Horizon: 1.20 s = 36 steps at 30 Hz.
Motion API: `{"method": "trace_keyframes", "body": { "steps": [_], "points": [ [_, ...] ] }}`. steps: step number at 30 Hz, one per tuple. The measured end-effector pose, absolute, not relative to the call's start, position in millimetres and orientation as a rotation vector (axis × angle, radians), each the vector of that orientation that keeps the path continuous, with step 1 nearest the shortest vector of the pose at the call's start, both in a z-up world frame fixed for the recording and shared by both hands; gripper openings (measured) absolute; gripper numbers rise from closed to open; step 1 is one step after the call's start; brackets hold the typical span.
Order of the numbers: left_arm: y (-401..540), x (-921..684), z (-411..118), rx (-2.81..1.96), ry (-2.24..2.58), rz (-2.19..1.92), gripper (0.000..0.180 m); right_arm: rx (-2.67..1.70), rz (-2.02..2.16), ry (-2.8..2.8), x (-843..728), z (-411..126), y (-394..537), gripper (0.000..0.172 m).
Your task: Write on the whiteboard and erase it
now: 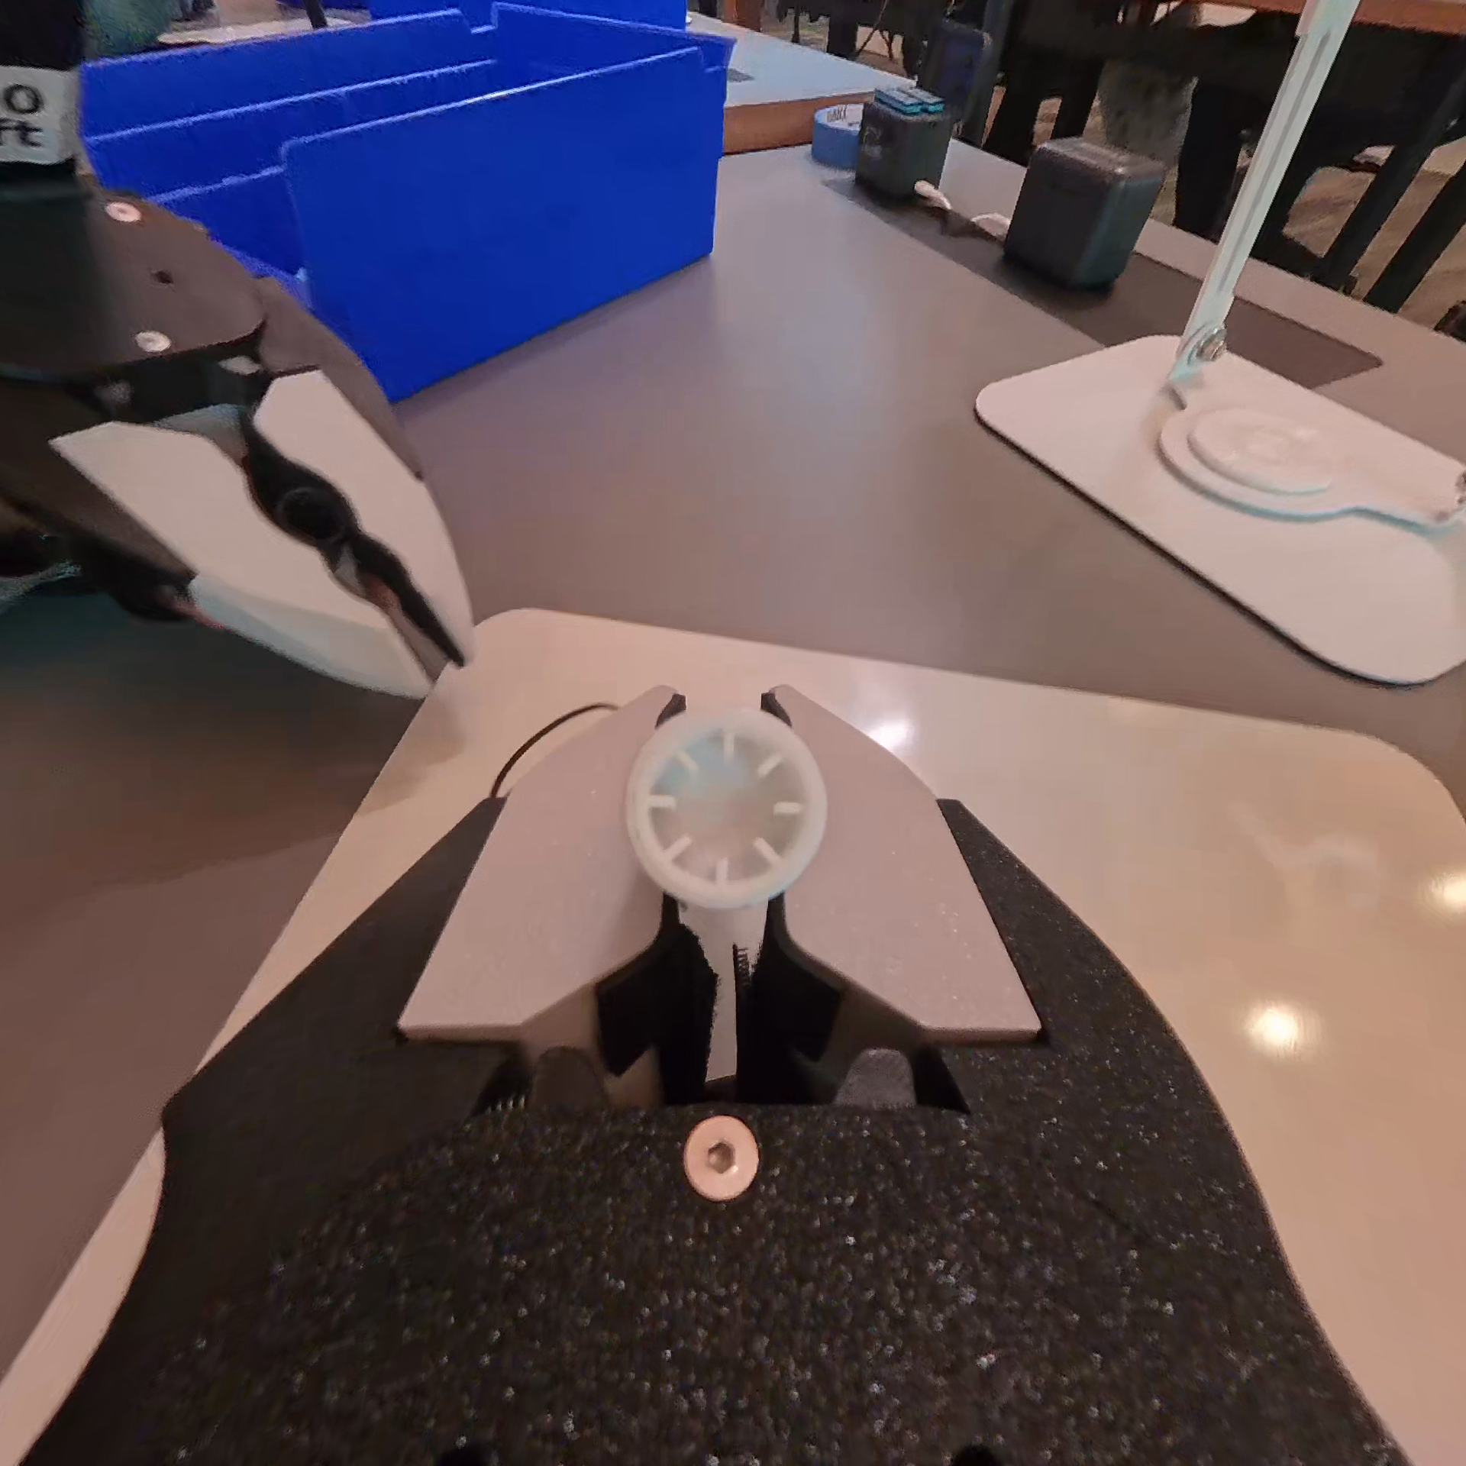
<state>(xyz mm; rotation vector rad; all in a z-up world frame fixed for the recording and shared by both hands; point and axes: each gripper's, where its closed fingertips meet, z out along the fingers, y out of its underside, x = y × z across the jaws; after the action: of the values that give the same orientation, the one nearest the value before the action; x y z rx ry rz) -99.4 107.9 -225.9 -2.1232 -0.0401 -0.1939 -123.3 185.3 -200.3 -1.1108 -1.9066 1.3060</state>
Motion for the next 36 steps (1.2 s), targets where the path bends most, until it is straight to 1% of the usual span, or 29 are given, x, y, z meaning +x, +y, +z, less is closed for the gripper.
{"method": "trace_keyframes", "body": {
  "steps": [7,18,22,27,36],
  "points": [
    [108,-101,-226,-2.12,-0.06,-0.211,0.009,-1.064,1.266,-1.949,-165,-204,179,0.019],
    [108,-99,-226,-2.124,-0.035,-0.193,0.01,-1.157,1.219,-1.925,-106,-209,208,0.019],
    [108,-99,-227,-2.131,-0.036,-0.189,0.009,-1.111,1.331,-1.893,-114,-198,191,0.018],
    [108,-100,-227,-2.131,-0.05,-0.203,0.009,-1.07,1.302,-1.982,-129,-205,170,0.018],
    [108,-99,-226,-2.128,-0.042,-0.203,0.009,-1.112,1.272,-1.943,-143,-205,191,0.018]
  ]
}}
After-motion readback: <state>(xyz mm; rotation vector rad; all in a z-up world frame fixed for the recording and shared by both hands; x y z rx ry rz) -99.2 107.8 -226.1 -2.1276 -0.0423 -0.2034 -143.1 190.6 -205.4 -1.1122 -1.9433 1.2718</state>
